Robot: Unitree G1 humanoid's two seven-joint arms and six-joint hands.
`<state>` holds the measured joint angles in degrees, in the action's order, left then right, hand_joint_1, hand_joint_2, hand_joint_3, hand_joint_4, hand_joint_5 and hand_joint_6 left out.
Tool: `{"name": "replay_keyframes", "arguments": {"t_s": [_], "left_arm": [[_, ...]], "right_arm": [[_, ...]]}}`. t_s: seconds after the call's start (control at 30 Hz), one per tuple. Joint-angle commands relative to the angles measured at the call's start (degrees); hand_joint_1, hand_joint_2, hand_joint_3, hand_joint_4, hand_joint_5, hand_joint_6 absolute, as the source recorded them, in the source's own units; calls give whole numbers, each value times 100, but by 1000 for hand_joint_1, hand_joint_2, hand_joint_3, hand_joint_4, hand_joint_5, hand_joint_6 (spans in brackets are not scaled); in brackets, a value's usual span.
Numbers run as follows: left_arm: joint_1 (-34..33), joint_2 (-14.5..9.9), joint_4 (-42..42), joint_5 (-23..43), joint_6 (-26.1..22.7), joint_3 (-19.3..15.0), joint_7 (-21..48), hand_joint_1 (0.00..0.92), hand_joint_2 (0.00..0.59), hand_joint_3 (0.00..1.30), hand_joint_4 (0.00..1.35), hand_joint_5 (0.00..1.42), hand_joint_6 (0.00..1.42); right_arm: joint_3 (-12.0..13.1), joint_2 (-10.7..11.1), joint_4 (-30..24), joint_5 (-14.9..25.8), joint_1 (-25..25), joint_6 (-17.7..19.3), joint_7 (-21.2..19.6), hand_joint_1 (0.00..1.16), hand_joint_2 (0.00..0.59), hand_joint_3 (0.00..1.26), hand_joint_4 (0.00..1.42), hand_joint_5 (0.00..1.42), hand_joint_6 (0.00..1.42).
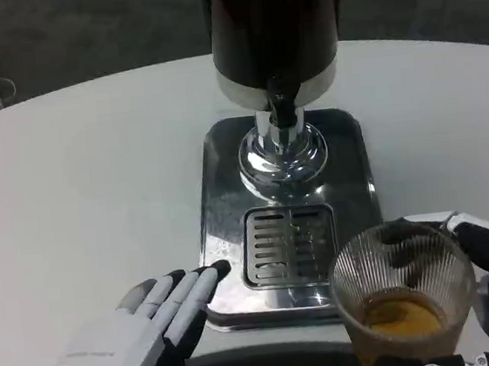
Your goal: Grasp the cup under the faucet to collect the drink, then remove the cup.
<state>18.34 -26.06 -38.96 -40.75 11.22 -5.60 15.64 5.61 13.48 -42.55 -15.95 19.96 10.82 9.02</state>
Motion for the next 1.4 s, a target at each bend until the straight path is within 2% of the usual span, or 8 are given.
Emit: {"name": "replay_keyframes", "arguments": {"t_s": [0.03, 1.4], "left_arm": [[57, -81, -18, 49, 67, -29, 30, 0, 64, 0, 0, 0, 0], [31, -106, -72, 59, 18, -49, 73, 0, 64, 0, 0, 0, 0]], "right_arm": [[8, -65, -192, 74, 10, 171, -78, 949, 194, 1156, 1396, 1414, 1401], [90, -105, -147, 135, 73, 248, -85, 949, 194, 1156, 1396, 1414, 1401]]}}
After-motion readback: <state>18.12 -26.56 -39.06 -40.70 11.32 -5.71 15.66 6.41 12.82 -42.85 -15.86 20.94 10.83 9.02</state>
